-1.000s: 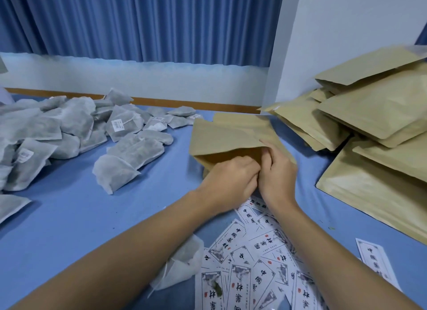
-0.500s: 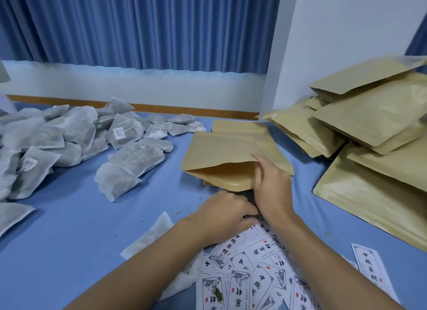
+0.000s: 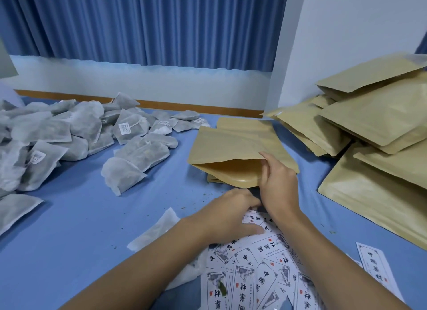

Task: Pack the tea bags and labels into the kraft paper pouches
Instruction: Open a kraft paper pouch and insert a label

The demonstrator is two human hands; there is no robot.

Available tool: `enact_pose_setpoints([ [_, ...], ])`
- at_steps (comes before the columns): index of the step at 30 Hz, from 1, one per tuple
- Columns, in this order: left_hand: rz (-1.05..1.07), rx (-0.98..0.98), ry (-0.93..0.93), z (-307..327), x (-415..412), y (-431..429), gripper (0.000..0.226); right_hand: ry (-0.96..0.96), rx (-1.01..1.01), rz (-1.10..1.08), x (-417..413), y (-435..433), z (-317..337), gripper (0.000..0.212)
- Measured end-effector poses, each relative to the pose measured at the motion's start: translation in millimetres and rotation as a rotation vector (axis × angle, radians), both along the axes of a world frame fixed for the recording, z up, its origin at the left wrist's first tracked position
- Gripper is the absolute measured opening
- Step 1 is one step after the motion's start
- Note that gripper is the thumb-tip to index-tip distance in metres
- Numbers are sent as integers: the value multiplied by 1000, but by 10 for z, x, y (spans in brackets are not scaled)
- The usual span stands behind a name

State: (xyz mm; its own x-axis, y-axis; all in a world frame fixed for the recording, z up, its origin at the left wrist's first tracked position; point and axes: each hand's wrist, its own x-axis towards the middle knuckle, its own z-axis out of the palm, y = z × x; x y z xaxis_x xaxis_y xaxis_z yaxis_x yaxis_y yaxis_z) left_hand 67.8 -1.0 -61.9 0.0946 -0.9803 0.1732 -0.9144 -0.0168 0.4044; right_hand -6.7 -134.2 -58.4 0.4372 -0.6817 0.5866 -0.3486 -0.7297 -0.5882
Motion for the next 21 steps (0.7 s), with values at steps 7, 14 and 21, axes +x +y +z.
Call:
enact_pose_setpoints([
  [7,359,229,92,93,-130,-24,43,14,17,1,0,26,10,34],
  [14,370,200,200,105,-159,4,39,11,16,7,1,57,5,34],
  [21,455,21,743,161,-19,68,30,-1,18,15,3,13,-14,35],
])
